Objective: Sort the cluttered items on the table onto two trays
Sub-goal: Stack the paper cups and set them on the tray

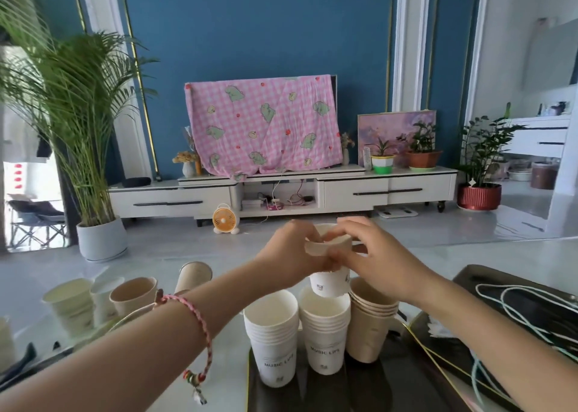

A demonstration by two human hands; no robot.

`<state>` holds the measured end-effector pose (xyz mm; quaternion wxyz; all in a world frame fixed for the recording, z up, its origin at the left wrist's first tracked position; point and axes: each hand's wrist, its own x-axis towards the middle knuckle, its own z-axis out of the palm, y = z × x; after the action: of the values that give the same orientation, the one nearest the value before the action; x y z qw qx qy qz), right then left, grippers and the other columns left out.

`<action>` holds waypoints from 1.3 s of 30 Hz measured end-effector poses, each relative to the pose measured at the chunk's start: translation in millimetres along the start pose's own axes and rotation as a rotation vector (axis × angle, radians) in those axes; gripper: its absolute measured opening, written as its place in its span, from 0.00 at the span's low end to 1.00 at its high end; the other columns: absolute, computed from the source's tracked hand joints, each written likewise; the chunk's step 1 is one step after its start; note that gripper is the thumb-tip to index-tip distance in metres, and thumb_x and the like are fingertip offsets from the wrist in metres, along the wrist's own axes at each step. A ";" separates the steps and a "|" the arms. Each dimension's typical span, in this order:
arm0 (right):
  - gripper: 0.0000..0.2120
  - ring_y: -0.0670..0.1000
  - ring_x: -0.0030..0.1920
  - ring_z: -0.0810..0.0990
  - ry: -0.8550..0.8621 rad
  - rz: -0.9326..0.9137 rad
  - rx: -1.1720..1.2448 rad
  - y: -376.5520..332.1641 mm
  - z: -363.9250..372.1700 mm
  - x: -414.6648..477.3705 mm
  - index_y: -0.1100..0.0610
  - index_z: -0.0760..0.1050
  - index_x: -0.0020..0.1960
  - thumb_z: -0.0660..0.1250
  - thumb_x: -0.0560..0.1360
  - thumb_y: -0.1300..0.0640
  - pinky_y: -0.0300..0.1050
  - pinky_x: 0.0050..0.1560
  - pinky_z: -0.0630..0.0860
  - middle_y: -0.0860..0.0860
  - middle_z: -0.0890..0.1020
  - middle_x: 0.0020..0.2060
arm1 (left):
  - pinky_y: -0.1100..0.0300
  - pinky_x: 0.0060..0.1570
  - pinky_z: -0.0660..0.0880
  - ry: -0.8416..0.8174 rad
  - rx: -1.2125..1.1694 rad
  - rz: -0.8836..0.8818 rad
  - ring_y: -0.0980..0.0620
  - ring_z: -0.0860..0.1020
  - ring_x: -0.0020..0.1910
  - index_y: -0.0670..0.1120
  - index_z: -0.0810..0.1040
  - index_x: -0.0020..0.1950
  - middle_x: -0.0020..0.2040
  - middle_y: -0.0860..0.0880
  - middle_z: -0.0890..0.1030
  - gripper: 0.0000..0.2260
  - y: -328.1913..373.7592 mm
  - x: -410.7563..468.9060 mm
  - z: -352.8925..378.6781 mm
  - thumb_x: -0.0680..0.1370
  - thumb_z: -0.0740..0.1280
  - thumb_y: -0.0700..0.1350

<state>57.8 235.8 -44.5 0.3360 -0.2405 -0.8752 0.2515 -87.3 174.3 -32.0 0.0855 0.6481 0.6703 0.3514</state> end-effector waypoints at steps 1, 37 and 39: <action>0.03 0.44 0.64 0.68 0.010 0.010 -0.023 2.2 4.0 -2.2 0.48 0.74 0.50 0.64 0.77 0.54 0.27 0.53 0.65 0.44 0.69 0.61 | 0.67 0.35 0.64 0.010 0.005 -0.007 0.53 0.70 0.44 0.48 0.70 0.41 0.44 0.51 0.73 0.14 -3.9 -2.6 2.7 0.68 0.75 0.48; 0.05 0.49 0.46 0.77 -0.341 -0.037 0.055 -162.3 218.6 83.0 0.57 0.77 0.46 0.63 0.75 0.62 0.39 0.42 0.71 0.51 0.79 0.42 | 0.56 0.60 0.70 0.110 0.546 -0.883 0.44 0.72 0.59 0.38 0.67 0.68 0.65 0.39 0.71 0.18 -238.8 -144.9 -200.1 0.78 0.57 0.36; 0.07 0.51 0.49 0.77 -0.377 -0.033 -0.006 -169.4 243.8 92.7 0.58 0.78 0.49 0.62 0.76 0.63 0.40 0.46 0.72 0.53 0.79 0.46 | 0.52 0.62 0.71 0.036 0.591 -0.903 0.41 0.72 0.62 0.39 0.65 0.68 0.65 0.38 0.70 0.19 -253.5 -149.6 -198.1 0.78 0.58 0.38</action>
<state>-218.8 94.2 -57.0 0.1693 -0.1757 -0.9273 0.2839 -383.4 -14.0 -84.2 0.0304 0.2855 0.9539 0.0872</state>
